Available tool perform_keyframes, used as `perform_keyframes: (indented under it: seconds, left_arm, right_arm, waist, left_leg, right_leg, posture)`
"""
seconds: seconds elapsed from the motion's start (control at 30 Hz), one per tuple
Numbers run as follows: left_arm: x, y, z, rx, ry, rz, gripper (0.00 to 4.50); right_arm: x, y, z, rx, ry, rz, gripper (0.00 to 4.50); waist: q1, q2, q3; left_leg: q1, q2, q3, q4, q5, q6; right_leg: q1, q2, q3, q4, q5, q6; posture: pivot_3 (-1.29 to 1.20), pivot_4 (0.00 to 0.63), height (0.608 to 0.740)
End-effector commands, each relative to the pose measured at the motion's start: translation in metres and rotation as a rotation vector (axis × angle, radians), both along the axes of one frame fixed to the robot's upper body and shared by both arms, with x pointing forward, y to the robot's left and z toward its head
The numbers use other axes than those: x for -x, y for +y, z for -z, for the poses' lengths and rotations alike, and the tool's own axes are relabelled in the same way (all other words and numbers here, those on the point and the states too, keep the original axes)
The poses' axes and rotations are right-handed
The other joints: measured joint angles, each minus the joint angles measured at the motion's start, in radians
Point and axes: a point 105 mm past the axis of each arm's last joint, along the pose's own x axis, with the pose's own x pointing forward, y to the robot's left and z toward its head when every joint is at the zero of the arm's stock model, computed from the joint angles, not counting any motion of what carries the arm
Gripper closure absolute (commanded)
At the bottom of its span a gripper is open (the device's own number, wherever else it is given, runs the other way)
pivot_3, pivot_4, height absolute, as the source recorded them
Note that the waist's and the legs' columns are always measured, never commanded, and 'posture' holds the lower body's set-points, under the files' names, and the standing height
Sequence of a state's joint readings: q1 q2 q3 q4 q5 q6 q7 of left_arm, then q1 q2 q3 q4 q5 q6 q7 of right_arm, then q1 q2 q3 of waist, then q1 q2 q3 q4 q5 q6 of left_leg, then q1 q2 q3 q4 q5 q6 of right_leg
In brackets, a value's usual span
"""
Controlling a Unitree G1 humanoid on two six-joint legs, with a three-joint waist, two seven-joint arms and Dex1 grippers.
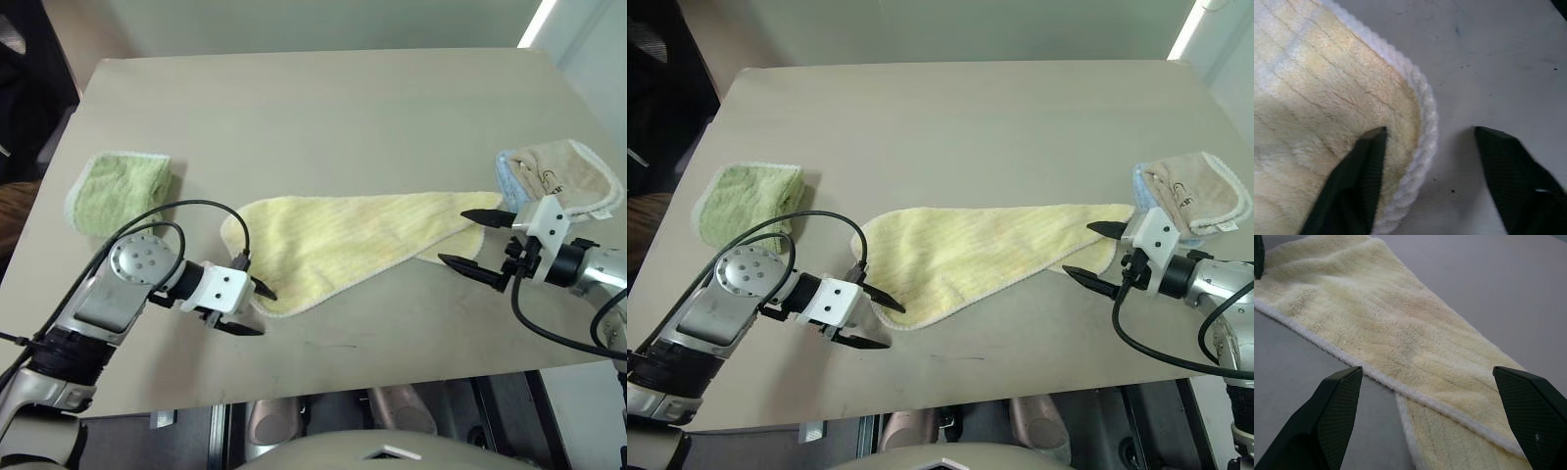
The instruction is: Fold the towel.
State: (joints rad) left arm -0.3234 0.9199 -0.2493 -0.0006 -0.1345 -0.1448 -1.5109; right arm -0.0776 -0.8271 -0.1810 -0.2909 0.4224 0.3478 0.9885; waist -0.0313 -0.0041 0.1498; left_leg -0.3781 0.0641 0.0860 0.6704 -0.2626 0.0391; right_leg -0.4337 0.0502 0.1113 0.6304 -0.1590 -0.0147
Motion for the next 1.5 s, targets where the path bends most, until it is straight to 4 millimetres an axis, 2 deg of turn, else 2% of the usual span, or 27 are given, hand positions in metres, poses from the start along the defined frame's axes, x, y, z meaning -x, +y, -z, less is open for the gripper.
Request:
perform_keyframes:
  seconds: [0.03,0.17,0.2,0.3,0.43,0.67,0.9,1.17,1.27,1.5]
  left_arm:
    - [-0.008,-0.007,-0.011,0.032,-0.049,-0.001,2.78]
    - [-0.01,-0.008,-0.015,0.048,-0.049,-0.015,4.24]
    - [-0.01,-0.007,-0.015,0.05,-0.051,-0.018,4.43]
    - [-0.01,-0.006,-0.019,0.079,-0.046,-0.037,4.43]
    - [-0.005,0.007,-0.014,0.041,-0.033,-0.052,4.43]
    - [-0.007,0.014,-0.011,0.048,-0.045,-0.103,4.43]
    - [-0.005,0.013,-0.011,0.052,-0.05,-0.107,4.43]
    - [-0.003,0.012,-0.011,0.053,-0.049,-0.114,4.43]
    - [-0.003,0.012,-0.011,0.051,-0.049,-0.117,4.5]
    - [-0.004,0.012,-0.011,0.05,-0.049,-0.127,4.5]
  right_arm:
    - [0.0,-0.001,-0.015,0.0,-0.057,-0.01,0.0]
    - [0.0,-0.002,-0.015,0.01,-0.057,-0.012,0.0]
    - [0.0,-0.002,-0.015,0.013,-0.059,-0.012,0.0]
    - [-0.013,-0.012,-0.016,0.086,-0.112,0.033,0.0]
    - [-0.044,-0.044,-0.01,0.325,-0.214,0.162,0.0]
    - [-0.071,-0.078,0.002,0.579,-0.291,0.204,0.0]
    - [-0.084,-0.091,0.007,0.731,-0.358,0.158,0.0]
    - [-0.099,-0.08,-0.006,0.73,-0.465,0.136,0.0]
    - [-0.101,-0.076,-0.009,0.72,-0.482,0.124,0.58]
    - [-0.099,-0.069,-0.01,0.694,-0.494,0.096,3.08]
  waist:
    - [0.0,0.0,0.0]
    - [0.0,0.0,0.0]
    - [0.0,0.0,0.0]
    - [-0.001,0.0,0.0]
    - [-0.003,0.0,0.0]
    - [-0.001,0.0,0.0]
    - [-0.001,0.0,0.0]
    - [-0.002,0.0,0.0]
    - [-0.002,0.0,0.0]
    - [-0.002,0.0,0.0]
  left_leg:
    - [0.0,0.0,0.0,0.0,0.0,0.0]
    - [0.0,0.0,0.0,0.0,0.0,0.0]
    - [0.0,0.0,0.0,0.0,0.0,0.0]
    - [0.0,0.0,0.0,0.0,0.0,0.0]
    - [0.0,0.0,0.0,0.001,0.0,0.001]
    - [0.001,0.0,0.001,0.002,0.001,0.002]
    - [0.001,0.0,0.0,0.003,0.002,0.003]
    - [0.001,0.0,0.0,0.003,0.002,0.003]
    - [0.001,0.0,0.0,0.002,0.002,0.003]
    - [0.001,0.0,0.0,0.002,0.001,0.003]
  right_leg:
    - [0.0,0.0,0.0,0.0,0.0,0.0]
    - [0.0,0.0,0.0,0.0,0.0,0.0]
    - [0.0,0.0,0.0,0.0,0.0,0.0]
    - [0.0,0.0,0.0,0.0,0.0,0.0]
    - [0.0,0.0,0.0,0.001,0.001,0.0]
    - [-0.003,0.0,0.0,0.008,0.001,0.002]
    - [-0.005,0.0,0.0,0.014,0.002,0.004]
    - [-0.004,0.0,0.0,0.014,0.002,0.006]
    - [-0.004,0.0,0.0,0.014,0.002,0.007]
    - [-0.004,-0.001,0.0,0.014,0.001,0.009]
  posture:
    - [0.0,0.15,0.739]
    - [0.0,0.15,0.739]
    - [0.0,0.15,0.739]
    - [0.0,0.15,0.739]
    - [0.0,0.15,0.739]
    - [0.0,0.15,0.739]
    - [0.0,0.15,0.739]
    - [0.0,0.15,0.739]
    - [0.0,0.15,0.739]
    - [0.0,0.15,0.739]
